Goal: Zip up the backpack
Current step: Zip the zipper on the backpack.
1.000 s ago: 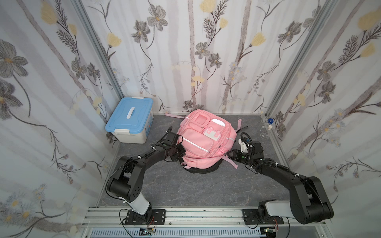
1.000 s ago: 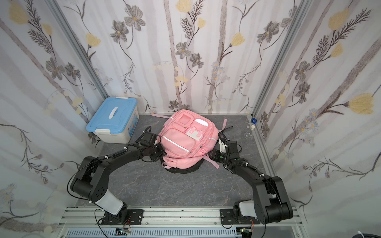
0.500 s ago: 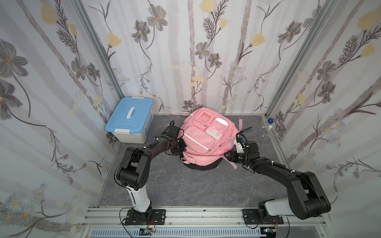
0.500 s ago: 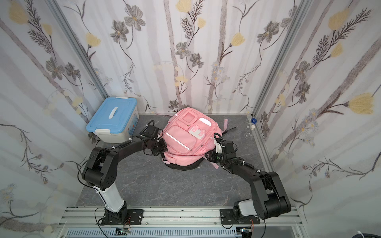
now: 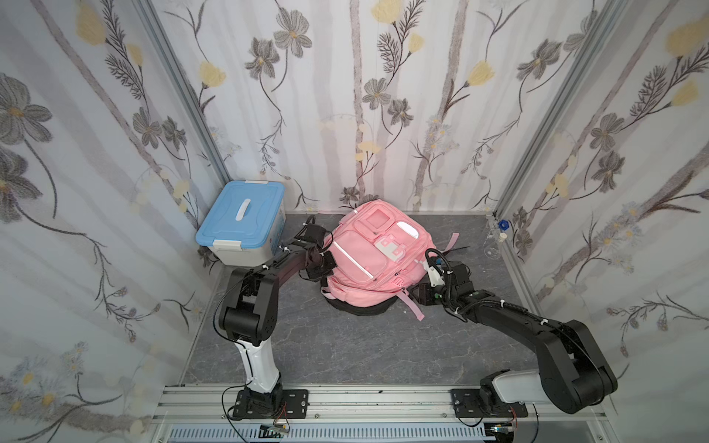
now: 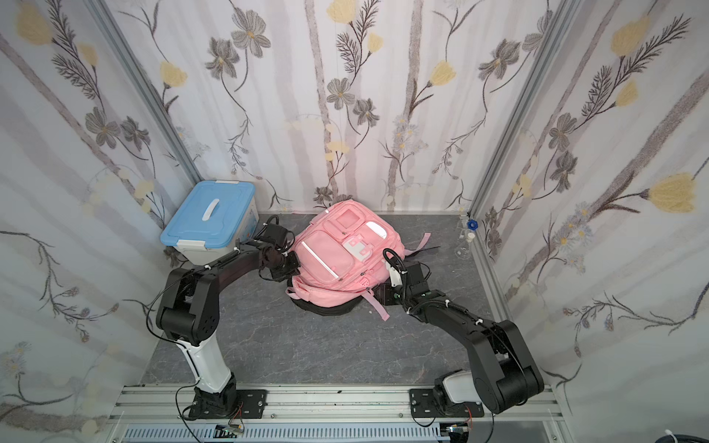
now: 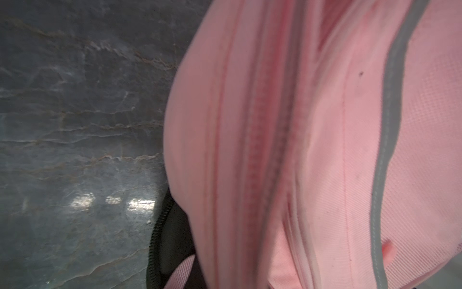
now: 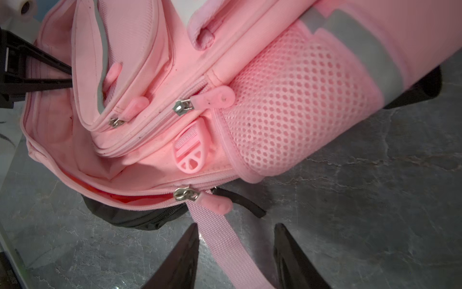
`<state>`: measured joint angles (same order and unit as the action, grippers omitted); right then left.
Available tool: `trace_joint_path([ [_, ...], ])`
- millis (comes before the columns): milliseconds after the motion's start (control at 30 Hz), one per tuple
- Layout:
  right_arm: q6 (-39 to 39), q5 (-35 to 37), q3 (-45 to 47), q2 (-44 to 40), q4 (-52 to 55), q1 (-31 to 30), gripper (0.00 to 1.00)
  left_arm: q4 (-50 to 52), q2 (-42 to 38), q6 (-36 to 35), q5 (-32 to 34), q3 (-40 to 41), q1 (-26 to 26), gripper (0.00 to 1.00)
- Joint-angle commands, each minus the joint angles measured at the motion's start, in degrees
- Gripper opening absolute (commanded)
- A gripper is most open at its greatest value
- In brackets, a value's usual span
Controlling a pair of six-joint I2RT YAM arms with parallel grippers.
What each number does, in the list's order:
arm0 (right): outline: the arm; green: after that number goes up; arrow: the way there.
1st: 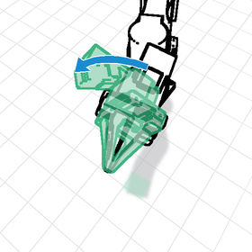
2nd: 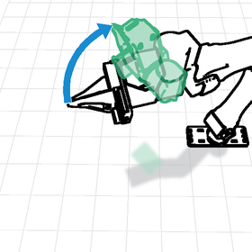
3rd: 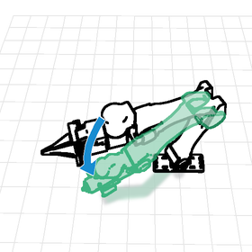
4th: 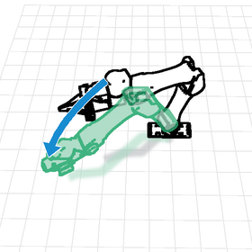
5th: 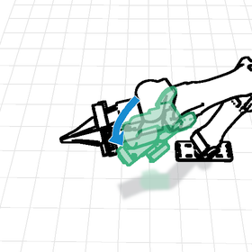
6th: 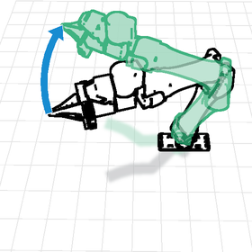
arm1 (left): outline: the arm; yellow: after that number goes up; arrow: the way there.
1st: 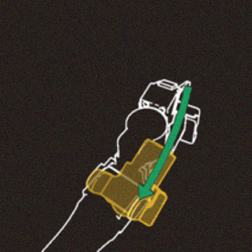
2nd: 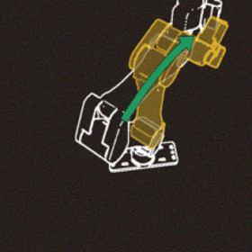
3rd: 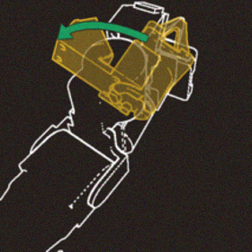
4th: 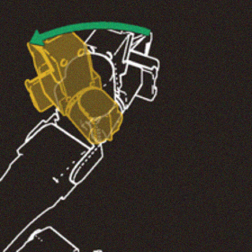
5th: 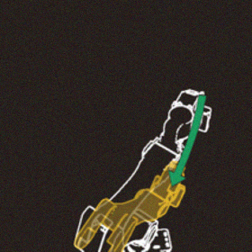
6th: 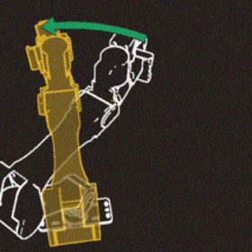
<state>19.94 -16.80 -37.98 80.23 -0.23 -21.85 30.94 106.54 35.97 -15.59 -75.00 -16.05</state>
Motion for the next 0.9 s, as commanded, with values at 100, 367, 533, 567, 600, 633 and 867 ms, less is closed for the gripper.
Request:
trace_joint_path([
  [100,-2.0,1.9,-2.0,2.1,0.5,-2.9,0.48,3.4,0.1,-1.3,4.8,-0.1,0.5,0.00],
  [367,-1.0,1.5,-1.7,4.0,-2.4,-2.9,0.48,2.0,0.2,-0.4,2.0,0.4,0.7,0.00],
  [533,0.9,-0.9,-2.0,6.6,-6.3,-2.9,0.48,1.9,-0.4,-0.3,1.4,0.7,0.7,0.00],
  [567,1.5,-1.4,-2.0,7.1,-7.2,-2.9,0.47,1.9,-0.5,-0.3,1.4,0.9,0.7,0.00],
  [600,1.9,-2.1,-1.9,7.4,-8.1,-2.9,0.46,1.9,-0.5,-0.3,1.5,1.0,0.7,0.00],
  [633,2.2,-2.4,-1.9,7.7,-8.8,-2.9,0.45,1.9,-0.6,-0.3,1.4,1.0,0.7,0.00],
  [867,2.8,-4.3,-2.0,8.7,-10.3,-2.9,0.29,1.4,-0.3,-0.2,1.2,1.2,0.7,0.00],
])
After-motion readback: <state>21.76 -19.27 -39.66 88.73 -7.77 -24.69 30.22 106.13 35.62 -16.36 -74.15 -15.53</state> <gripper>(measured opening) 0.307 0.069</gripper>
